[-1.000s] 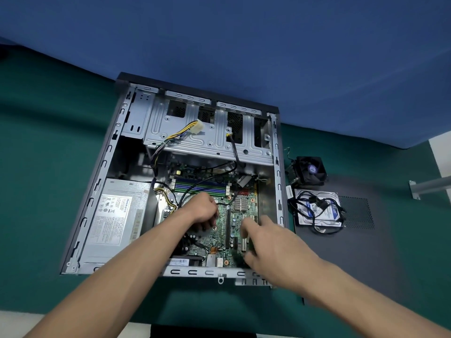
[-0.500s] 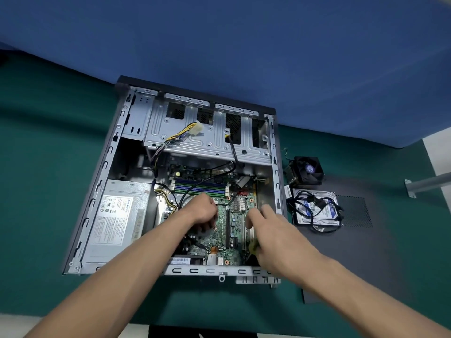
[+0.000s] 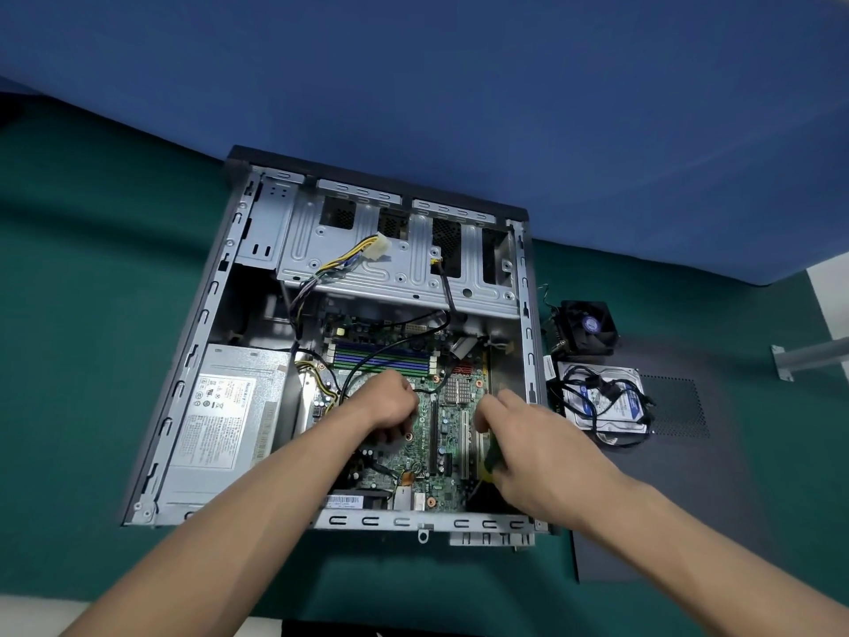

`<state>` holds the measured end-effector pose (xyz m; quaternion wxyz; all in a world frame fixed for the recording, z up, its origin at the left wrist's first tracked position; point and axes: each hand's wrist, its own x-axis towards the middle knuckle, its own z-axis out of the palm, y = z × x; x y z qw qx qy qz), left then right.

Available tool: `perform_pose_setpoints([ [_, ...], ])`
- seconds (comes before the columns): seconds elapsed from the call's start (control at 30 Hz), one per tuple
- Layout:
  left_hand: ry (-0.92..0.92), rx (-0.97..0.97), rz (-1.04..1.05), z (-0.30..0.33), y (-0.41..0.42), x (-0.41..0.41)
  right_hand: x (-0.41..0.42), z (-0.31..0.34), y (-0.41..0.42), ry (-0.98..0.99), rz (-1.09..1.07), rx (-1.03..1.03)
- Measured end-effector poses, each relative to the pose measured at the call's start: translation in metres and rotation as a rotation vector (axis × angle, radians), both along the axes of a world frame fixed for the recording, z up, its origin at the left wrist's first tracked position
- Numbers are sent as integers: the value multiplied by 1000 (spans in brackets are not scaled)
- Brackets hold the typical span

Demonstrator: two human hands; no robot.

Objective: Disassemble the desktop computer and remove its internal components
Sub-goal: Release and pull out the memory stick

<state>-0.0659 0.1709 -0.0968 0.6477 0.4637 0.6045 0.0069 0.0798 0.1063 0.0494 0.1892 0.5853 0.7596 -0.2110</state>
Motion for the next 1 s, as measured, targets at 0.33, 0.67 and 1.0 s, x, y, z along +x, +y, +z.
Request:
perform_pose_setpoints([
  [0.33, 40, 80, -92, -10, 3, 4, 10, -2, 1, 77, -65, 20],
  [0.67, 56, 100, -118, -12, 1, 4, 10, 0, 7, 118, -80, -100],
  [1.0, -117, 243, -584, 3, -17, 19, 7, 1, 0, 33, -71, -160],
])
